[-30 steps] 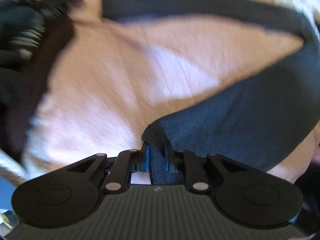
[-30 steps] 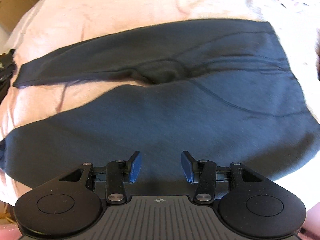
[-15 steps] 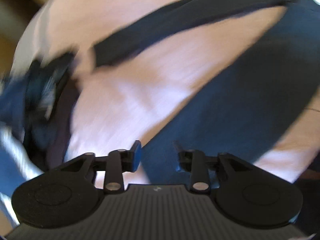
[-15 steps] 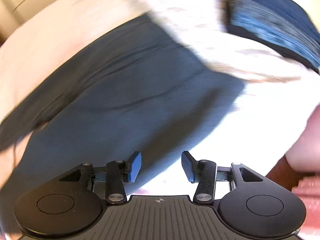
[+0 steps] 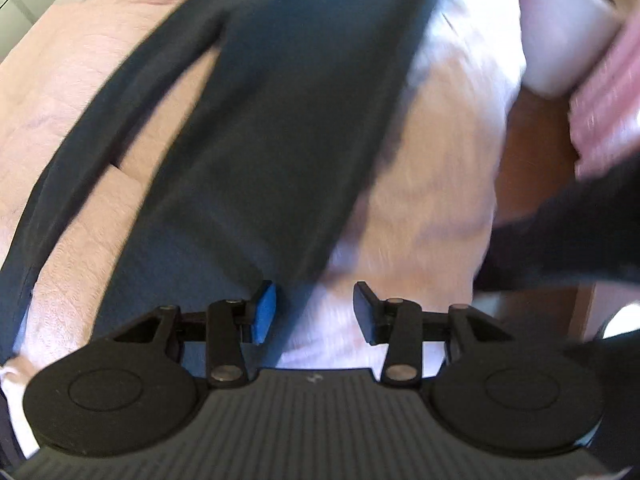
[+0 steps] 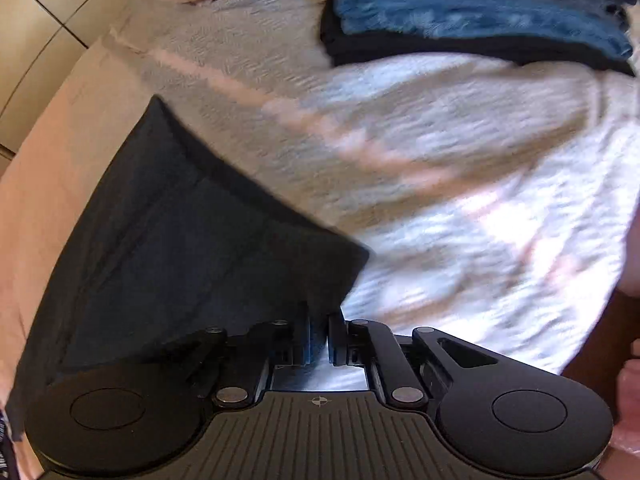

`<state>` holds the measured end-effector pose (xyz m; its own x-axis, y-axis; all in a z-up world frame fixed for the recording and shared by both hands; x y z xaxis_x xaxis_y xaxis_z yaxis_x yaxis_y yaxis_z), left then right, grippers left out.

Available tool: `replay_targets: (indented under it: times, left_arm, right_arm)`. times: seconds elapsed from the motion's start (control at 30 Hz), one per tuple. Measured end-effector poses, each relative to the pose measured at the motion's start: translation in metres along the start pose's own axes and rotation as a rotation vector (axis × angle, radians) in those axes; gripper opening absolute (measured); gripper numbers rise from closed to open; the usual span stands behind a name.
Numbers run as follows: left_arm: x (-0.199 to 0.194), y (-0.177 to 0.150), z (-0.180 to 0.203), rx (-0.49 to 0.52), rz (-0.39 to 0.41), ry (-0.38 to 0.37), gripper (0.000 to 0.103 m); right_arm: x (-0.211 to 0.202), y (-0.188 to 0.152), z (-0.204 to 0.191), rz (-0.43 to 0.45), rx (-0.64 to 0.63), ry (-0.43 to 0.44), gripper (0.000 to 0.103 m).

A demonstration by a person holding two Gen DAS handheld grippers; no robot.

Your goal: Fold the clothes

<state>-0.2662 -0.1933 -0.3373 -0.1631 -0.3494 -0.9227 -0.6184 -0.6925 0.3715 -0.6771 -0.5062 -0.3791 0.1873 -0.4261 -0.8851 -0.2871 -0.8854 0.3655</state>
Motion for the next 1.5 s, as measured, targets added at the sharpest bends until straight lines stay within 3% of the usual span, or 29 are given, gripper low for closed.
replay_targets:
  times: [0.1, 0.2, 0.27, 0.33, 0.43, 0.57, 0.67, 0.7, 0.77, 0.8, 0.83, 0.97, 1.1, 1.23, 1.33, 1.47, 1.5]
  left_arm:
    - [-0.003, 0.029, -0.024, -0.093, 0.040, 0.012, 0.039]
    - [0.005, 0.071, -0.053, -0.186, 0.085, 0.016, 0.039]
    - [0.011, 0.100, -0.072, -0.234, 0.127, -0.004, 0.040]
    - [0.018, 0.128, -0.088, -0.247, 0.173, -0.013, 0.040]
    - [0.030, 0.164, -0.110, -0.166, 0.237, 0.019, 0.040]
    - [0.068, 0.190, -0.120, 0.130, 0.259, 0.082, 0.040]
    - [0.098, 0.193, -0.103, 0.353, 0.248, 0.033, 0.040]
    - [0.106, 0.193, -0.101, 0.386, 0.248, 0.023, 0.040]
    - [0.121, 0.193, -0.096, 0.453, 0.248, 0.003, 0.031]
    - [0.120, 0.198, -0.103, 0.420, 0.262, 0.008, 0.014]
    - [0.120, 0.202, -0.109, 0.387, 0.277, 0.013, 0.010]
    - [0.108, 0.219, -0.149, 0.194, 0.332, 0.014, 0.020]
    - [0.093, 0.213, -0.124, 0.310, 0.364, -0.046, 0.022]
    - [0.106, 0.205, -0.083, 0.615, 0.421, 0.029, 0.034]
    - [0.125, 0.213, -0.064, 0.729, 0.443, 0.025, 0.048]
    - [0.148, 0.226, -0.050, 0.875, 0.440, -0.018, 0.052]
    - [0.149, 0.234, -0.050, 0.867, 0.444, -0.031, 0.051]
  right_arm:
    - [0.003, -0.003, 0.007, -0.050, -0.012, 0.021, 0.006]
    - [0.001, -0.002, -0.005, -0.042, -0.050, 0.004, 0.011]
    - [-0.009, -0.001, -0.020, -0.019, -0.134, -0.027, 0.023]
    - [-0.022, 0.000, -0.034, 0.013, -0.228, -0.069, 0.046]
    - [-0.048, -0.003, -0.059, 0.081, -0.346, -0.116, 0.048]
    - [-0.056, -0.024, -0.098, 0.084, -0.349, -0.054, 0.048]
    - [-0.048, -0.056, -0.142, 0.055, -0.345, 0.048, 0.048]
    - [-0.044, -0.068, -0.160, 0.038, -0.357, 0.089, 0.049]
    - [-0.036, -0.092, -0.198, 0.024, -0.406, 0.160, 0.049]
    - [-0.033, -0.104, -0.217, 0.023, -0.439, 0.192, 0.049]
    - [-0.030, -0.116, -0.234, 0.014, -0.486, 0.218, 0.049]
    - [-0.020, -0.155, -0.279, -0.019, -0.635, 0.264, 0.049]
    - [-0.018, -0.167, -0.280, -0.051, -0.626, 0.246, 0.049]
    - [-0.020, -0.156, -0.261, -0.065, -0.566, 0.198, 0.049]
    - [-0.024, -0.141, -0.244, -0.047, -0.533, 0.163, 0.049]
    - [-0.037, -0.125, -0.220, -0.008, -0.507, 0.109, 0.049]
    - [-0.039, -0.123, -0.214, -0.005, -0.496, 0.096, 0.049]
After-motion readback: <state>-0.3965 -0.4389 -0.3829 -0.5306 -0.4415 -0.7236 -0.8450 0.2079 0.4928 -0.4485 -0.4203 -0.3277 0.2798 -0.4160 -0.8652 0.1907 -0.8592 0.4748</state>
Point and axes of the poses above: each gripper's, at about its wrist camera, not at the fingertips, and x roughly the way its jaws point, z to its right, y to its top, the point moved 10 cm from there along x, roughly the way its jaws point, and after that the axes turned 4 degrees about z, right-handed, at the moved point
